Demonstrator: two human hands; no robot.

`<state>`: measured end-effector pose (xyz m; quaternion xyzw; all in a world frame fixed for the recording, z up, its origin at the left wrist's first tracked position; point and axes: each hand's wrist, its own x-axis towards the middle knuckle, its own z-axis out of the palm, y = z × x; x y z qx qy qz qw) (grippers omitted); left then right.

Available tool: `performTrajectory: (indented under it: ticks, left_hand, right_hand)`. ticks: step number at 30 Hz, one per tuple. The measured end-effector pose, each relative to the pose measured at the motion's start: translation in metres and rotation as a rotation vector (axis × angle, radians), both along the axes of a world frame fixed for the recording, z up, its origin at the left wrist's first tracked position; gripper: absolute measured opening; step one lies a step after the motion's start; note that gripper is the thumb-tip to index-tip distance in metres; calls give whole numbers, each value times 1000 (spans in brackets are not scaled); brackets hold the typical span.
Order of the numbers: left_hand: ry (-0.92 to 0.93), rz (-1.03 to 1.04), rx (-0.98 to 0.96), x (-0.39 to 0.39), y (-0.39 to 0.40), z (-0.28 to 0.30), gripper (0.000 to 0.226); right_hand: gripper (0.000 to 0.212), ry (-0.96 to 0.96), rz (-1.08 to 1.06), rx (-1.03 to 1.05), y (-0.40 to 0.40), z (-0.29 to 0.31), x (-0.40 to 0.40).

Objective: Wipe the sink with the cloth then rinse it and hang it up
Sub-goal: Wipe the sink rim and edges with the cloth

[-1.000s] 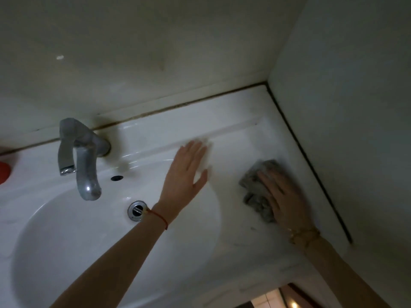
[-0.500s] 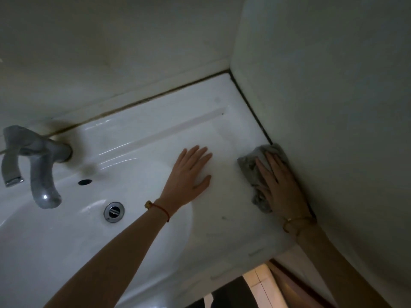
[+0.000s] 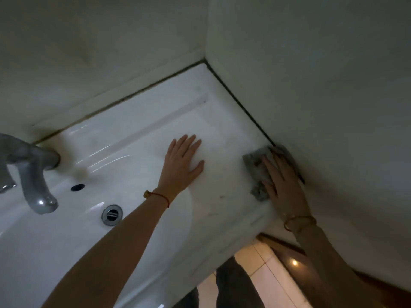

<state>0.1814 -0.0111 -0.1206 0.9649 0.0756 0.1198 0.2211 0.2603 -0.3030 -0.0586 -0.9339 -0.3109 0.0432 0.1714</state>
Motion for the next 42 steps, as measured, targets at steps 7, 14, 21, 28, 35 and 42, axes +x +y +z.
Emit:
performTrajectory:
  ticks: [7,14,21,28,35,42]
  left_hand:
    - [29,30,2,0,3,-1,57]
    - [21,-15,11,1,3,-1,58]
    - [7,-26,21,-2,3,-4,58]
    - [21,-24,31,-1,3,-5,59]
    - [1,-23,29,-2,3,-5,59]
    - [2,-18,28,-2,2,-5,59]
  right_hand:
    - [58,119,-635,325,18,3,-82]
    - [73,93,-782,280,26,-8,-67]
    - [46,66,-264,199,13,1,-148]
    - [40,-66,-321,111,22,2,-105]
    - [43,14,108,-68,1,5,-99]
    - [49,37,28,-132,44,5,-134]
